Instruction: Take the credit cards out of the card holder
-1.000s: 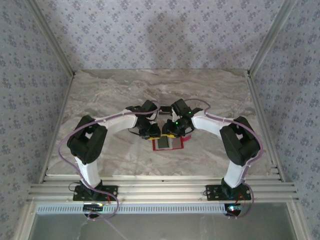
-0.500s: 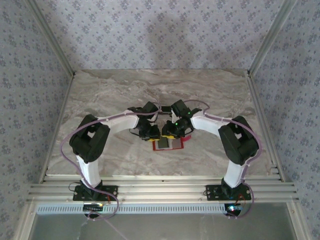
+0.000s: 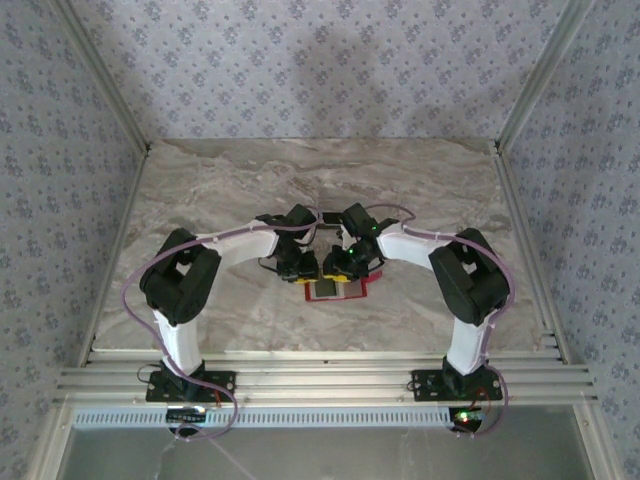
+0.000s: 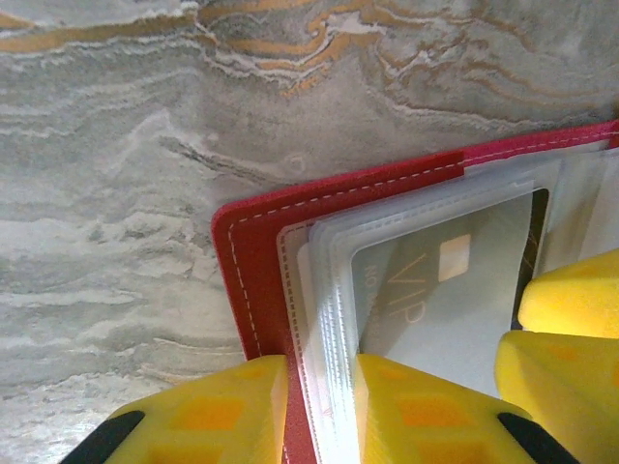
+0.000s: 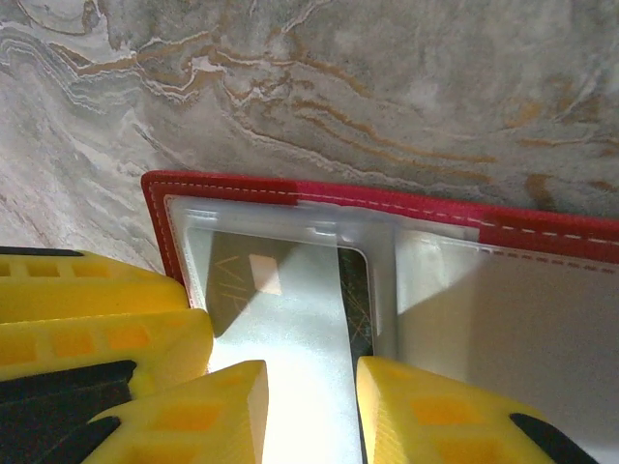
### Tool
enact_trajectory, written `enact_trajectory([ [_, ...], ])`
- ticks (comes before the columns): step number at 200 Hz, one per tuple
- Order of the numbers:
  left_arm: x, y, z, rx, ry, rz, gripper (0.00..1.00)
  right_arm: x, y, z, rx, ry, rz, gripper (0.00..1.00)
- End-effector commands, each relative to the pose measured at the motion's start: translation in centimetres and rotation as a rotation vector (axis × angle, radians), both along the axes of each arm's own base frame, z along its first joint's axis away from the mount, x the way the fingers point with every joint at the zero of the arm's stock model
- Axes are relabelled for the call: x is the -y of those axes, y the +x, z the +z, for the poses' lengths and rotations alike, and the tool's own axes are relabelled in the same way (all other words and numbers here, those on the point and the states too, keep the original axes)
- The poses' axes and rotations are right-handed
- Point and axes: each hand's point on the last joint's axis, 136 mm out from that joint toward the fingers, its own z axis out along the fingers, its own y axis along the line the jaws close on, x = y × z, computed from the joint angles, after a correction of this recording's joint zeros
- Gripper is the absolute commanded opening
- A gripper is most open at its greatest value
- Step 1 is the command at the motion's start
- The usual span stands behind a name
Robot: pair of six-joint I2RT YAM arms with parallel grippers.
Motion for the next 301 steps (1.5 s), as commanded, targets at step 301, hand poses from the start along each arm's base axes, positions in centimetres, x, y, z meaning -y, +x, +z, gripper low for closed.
enact_trajectory([
  [301, -0.2, -0.7, -0.3, -0.013, 0.069, -0.035, 0.29, 1.8, 0.1, 0.5, 0.016, 0.068, -0.011, 0.28],
])
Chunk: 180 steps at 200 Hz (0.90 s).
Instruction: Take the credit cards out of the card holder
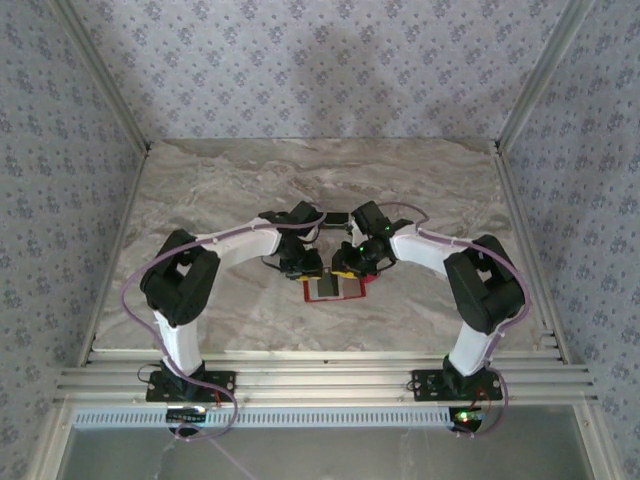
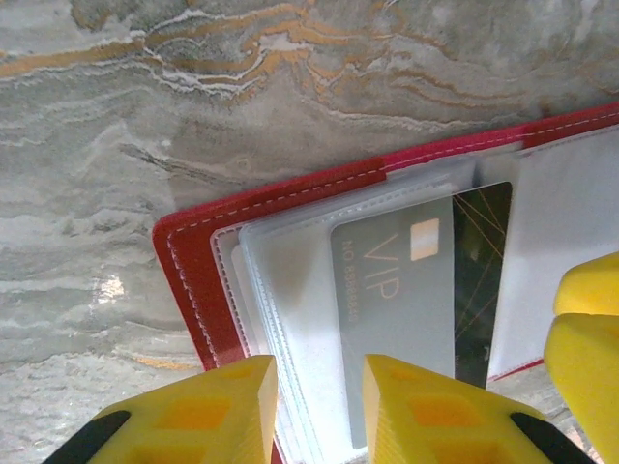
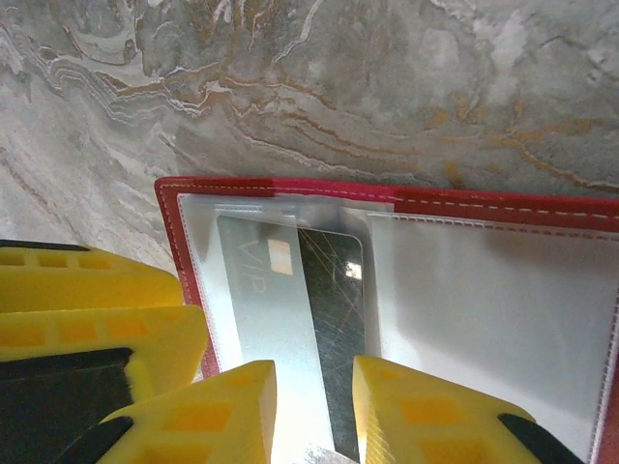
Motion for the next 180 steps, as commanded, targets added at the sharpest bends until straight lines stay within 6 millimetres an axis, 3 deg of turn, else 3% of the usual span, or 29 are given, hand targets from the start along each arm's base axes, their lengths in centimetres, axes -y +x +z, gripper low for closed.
enact_trajectory([
  [1, -1.0, -0.8, -1.4, -0.032, 0.062, -0.016, 0.29, 0.1, -0.4, -1.1, -0.022, 0.017, 0.027, 0.28],
  [60, -1.8, -1.5, -2.7, -0.056, 0.1, -0.016, 0.29, 0.4, -0.6, -2.2, -0.036, 0.027, 0.032, 0.27],
  [180, -2.3, -1.8, -2.8, -0.077, 0.129, -0.022, 0.28, -0.5, -1.0, -3.0, -0.044, 0.128, 0.06, 0.22],
])
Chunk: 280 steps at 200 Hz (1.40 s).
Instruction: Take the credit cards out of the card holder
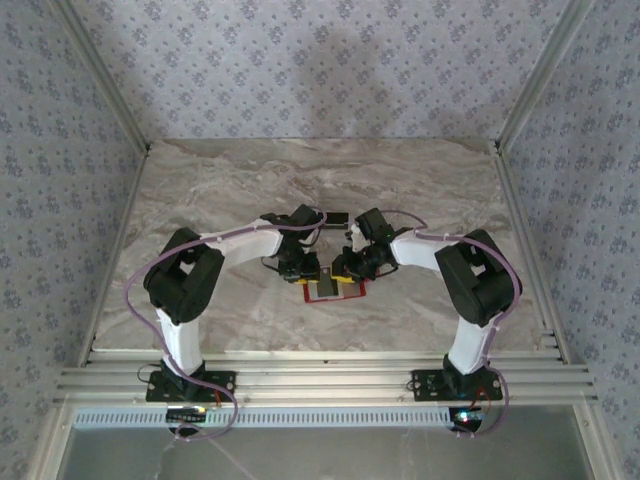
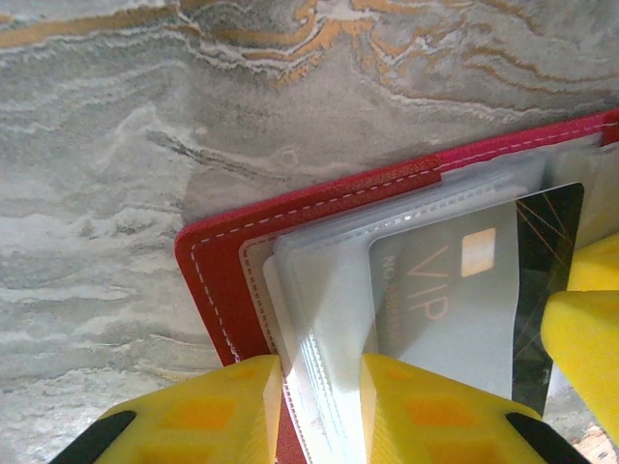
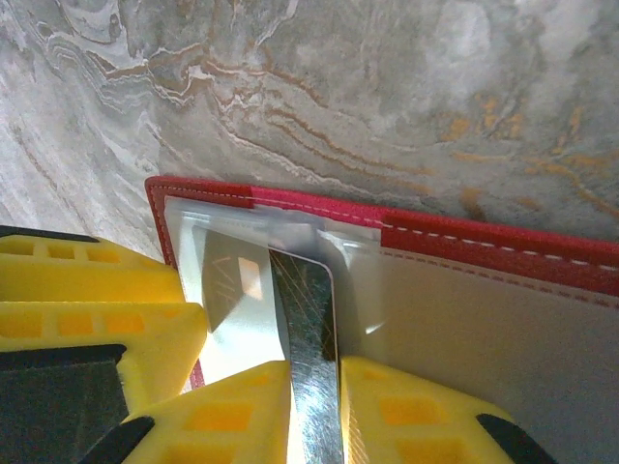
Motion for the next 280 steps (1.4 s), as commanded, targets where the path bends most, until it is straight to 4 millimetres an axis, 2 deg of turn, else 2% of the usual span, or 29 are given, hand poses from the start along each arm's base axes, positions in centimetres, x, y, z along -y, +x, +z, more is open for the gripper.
enact_trajectory([
  [1, -1.6, -1.5, -1.6, -0.061, 0.093, -0.016, 0.28, 0.1, -0.6, -1.0, -0.031, 0.023, 0.019, 0.22],
  [64, -1.6, -1.3, -1.4, -0.06, 0.099, -0.017, 0.28, -0.3, -0.8, -1.8, -0.051, 0.105, 0.037, 0.21],
  [112, -1.8, -1.3, -1.4, -0.062, 0.107, -0.018, 0.28, -0.2, -0.5, -1.0, -0.037, 0.141, 0.03, 0.13],
  [136, -1.8, -1.3, -1.4, -0.06, 0.11, -0.021, 0.28, 0.5, -0.2, -0.8, -0.025, 0.135, 0.007, 0.05],
  [187, -1.9, -1.2, -1.3, -0.056, 0.114, -0.022, 0.28, 3.4, 0.7, 0.2, -0.004, 0.091, -0.072, 0.0],
  [228, -1.7, -0.4, -0.3, -0.022, 0.106, -0.027, 0.28, 4.9, 1.5, 2.7, 0.077, 0.094, -0.067, 0.0],
  [280, -0.5, 0.9, 2.3, 0.043, 0.04, -0.008, 0.29, 5.4, 3.7, 7.6, 0.231, 0.088, -0.015, 0.0],
])
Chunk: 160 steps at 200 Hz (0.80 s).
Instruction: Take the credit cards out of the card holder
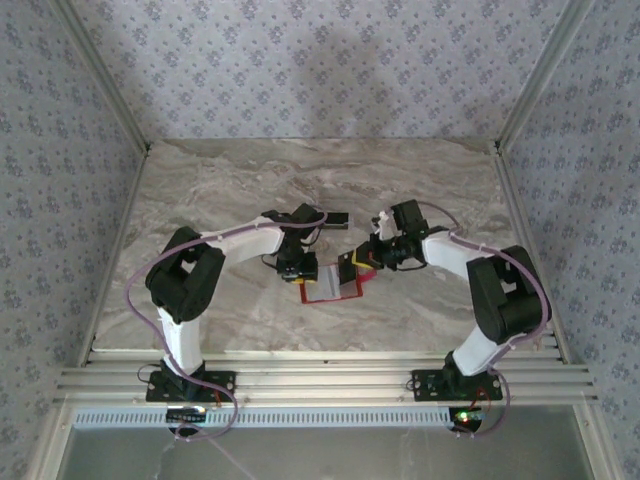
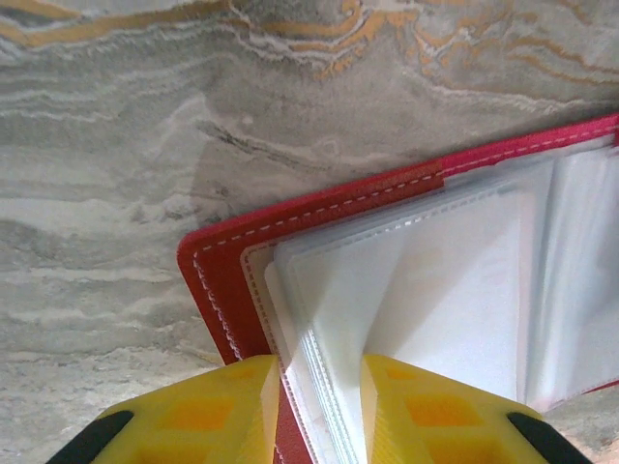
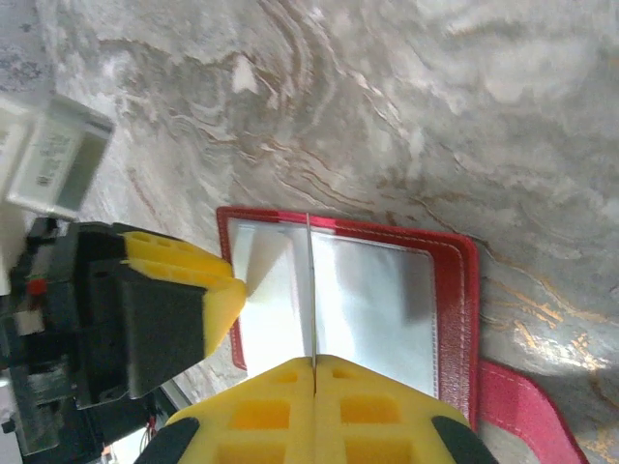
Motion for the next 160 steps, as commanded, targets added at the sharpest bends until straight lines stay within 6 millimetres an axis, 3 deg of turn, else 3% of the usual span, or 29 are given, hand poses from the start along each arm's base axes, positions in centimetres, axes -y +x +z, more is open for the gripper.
enact_trajectory([
  [1, 0.3, 0.8, 2.1, 0.048, -0.018, 0.001, 0.3, 0.3, 1.2, 2.8, 0.109, -0.038, 0.05, 0.0],
  [37, 0.0, 1.2, 3.6, 0.095, -0.032, 0.018, 0.3, 0.0, 3.6, 5.5, 0.33, -0.1, 0.169, 0.0],
  [57, -0.8, 1.4, 4.0, 0.117, -0.032, 0.043, 0.3, 0.6, 5.5, 5.6, 0.424, -0.194, 0.259, 0.0],
  [61, -0.9, 1.4, 4.1, 0.121, -0.035, 0.048, 0.3, 0.5, 6.4, 6.8, 0.478, -0.207, 0.277, 0.0],
  [100, -2.7, 1.6, 4.5, 0.165, -0.059, 0.104, 0.31, -0.1, 7.6, 9.6, 0.826, -0.337, 0.593, 0.0],
  [123, -4.1, 1.6, 4.9, 0.193, -0.07, 0.135, 0.3, -0.1, 8.1, 9.8, 0.956, -0.462, 0.773, 0.0],
  [160, -6.3, 1.2, 5.4, 0.226, -0.081, 0.193, 0.3, -0.5, 8.1, 8.5, 1.032, -0.625, 1.086, 0.0],
])
